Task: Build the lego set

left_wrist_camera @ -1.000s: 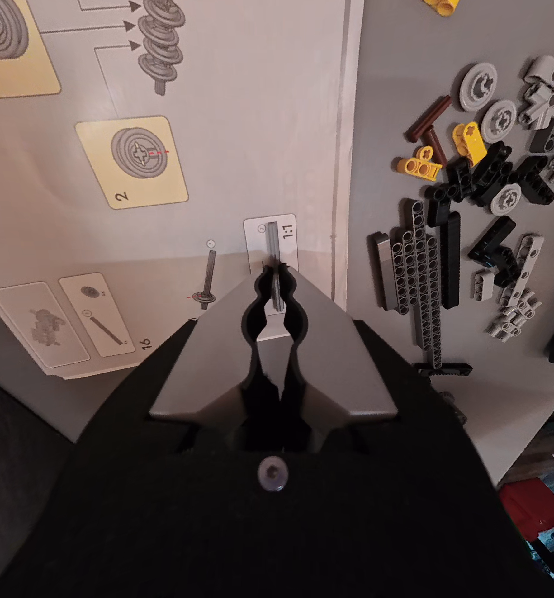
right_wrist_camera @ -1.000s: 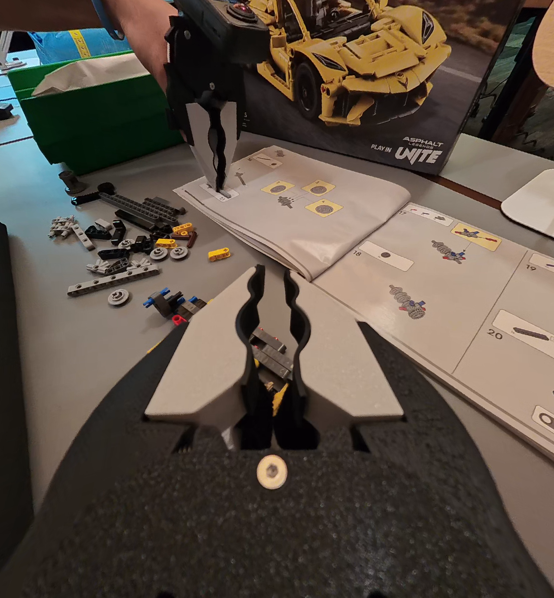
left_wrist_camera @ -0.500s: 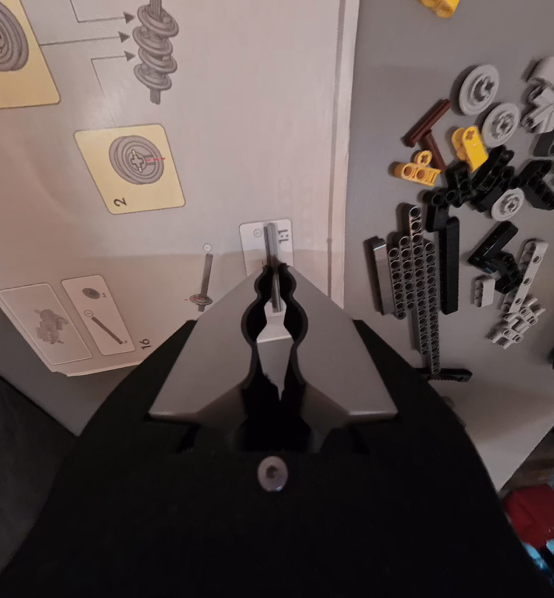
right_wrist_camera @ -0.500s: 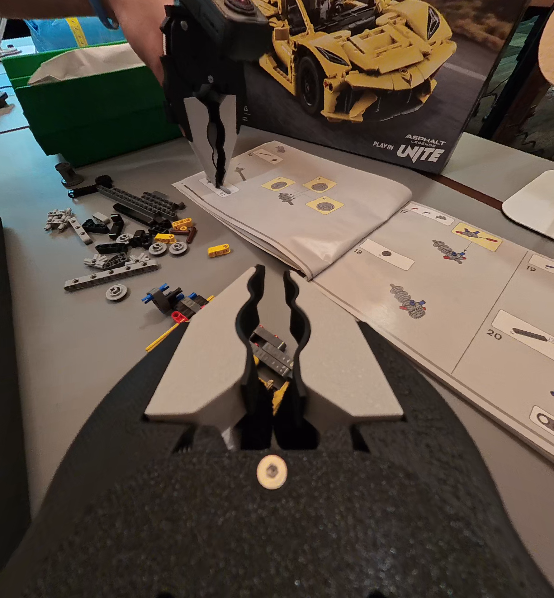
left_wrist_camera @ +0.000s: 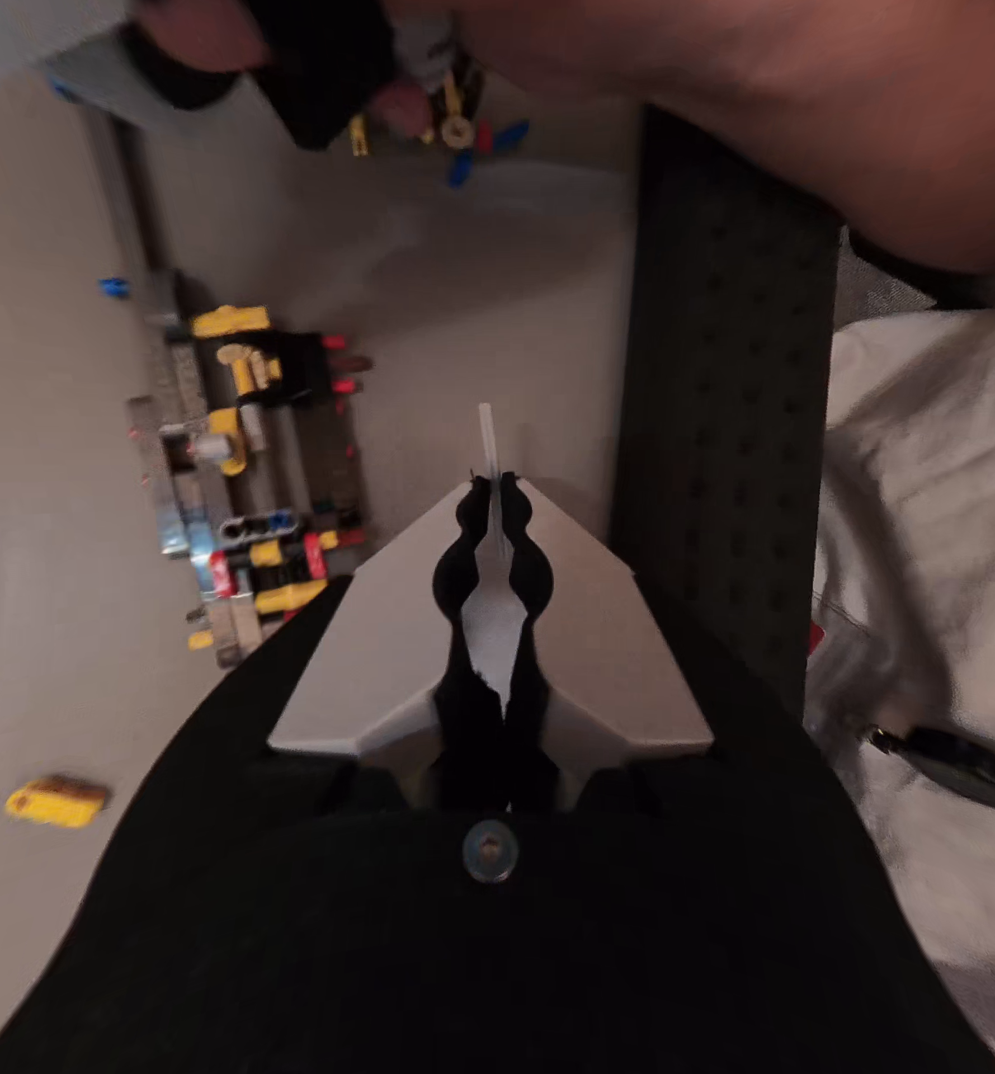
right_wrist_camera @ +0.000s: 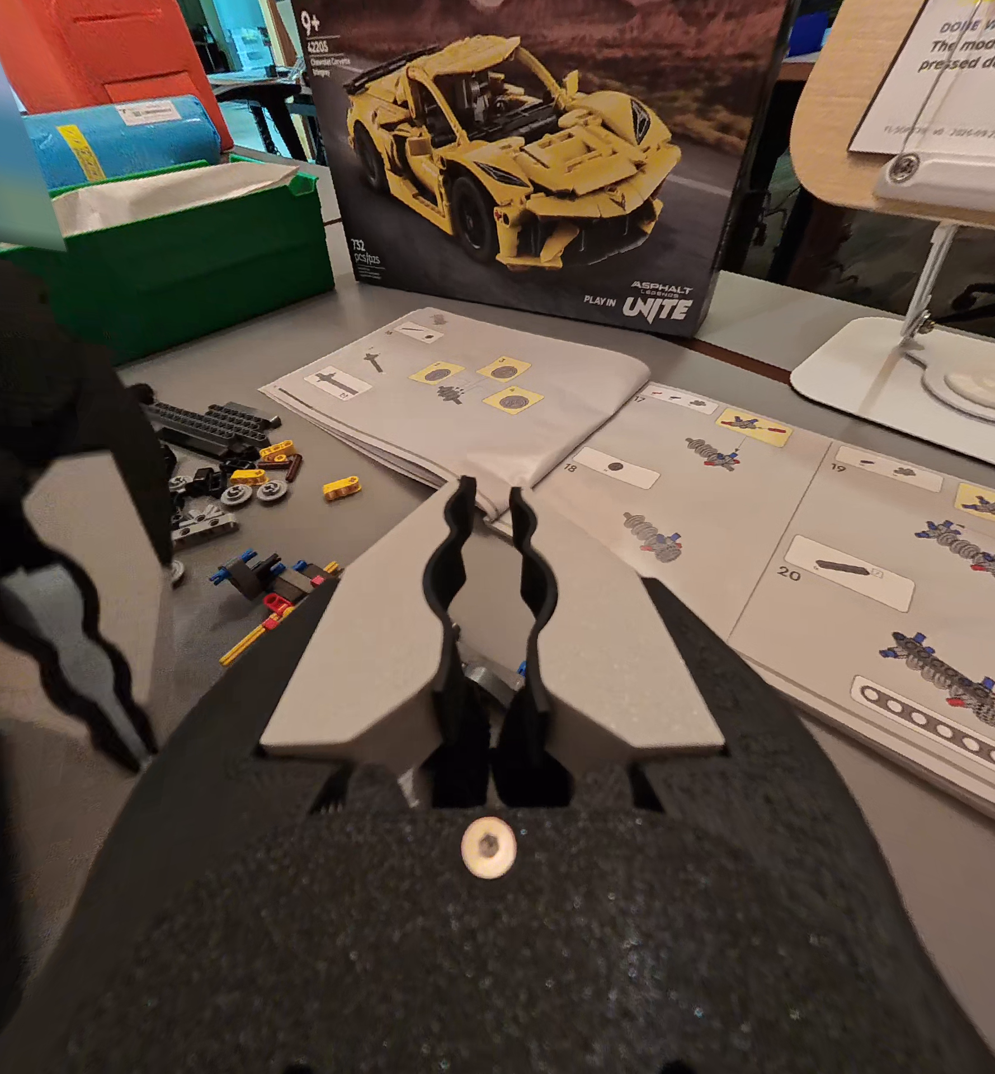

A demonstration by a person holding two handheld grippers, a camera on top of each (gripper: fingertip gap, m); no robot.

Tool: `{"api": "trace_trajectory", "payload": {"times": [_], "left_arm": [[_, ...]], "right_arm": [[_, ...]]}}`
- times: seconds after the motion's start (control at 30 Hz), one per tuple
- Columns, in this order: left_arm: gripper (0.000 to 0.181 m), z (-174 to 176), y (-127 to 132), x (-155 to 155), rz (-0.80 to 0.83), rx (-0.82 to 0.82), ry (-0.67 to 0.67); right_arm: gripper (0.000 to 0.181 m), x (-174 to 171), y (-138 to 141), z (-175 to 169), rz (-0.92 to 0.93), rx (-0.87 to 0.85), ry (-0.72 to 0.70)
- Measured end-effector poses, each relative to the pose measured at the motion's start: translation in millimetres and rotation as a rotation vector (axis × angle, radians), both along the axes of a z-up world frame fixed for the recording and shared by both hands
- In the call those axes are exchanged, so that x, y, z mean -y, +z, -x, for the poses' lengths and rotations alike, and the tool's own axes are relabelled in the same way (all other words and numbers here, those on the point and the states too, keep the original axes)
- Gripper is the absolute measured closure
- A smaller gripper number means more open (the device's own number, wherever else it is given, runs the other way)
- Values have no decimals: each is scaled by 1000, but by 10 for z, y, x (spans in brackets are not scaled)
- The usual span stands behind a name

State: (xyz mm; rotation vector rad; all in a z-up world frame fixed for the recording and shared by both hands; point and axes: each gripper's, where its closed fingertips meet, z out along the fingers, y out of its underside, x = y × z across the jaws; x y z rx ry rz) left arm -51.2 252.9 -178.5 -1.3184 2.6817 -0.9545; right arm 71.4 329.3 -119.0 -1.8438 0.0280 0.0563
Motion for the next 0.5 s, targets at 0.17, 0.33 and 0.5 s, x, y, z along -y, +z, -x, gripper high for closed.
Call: {"api": "trace_trajectory", "payload": {"times": [0.17,0.33,0.5], "left_arm": [[178,-43,-233,65,-131,6,-90],[178,-99,-306,50,-184,15,-105],[178,-120,-341,83,-195,37,-98]], "right_arm": [[170,35,36,-31,-18,-8,-13],[170,25,20,-19,-10,-11,-5],[170,19,11,-16,-6,-15,-2]]}}
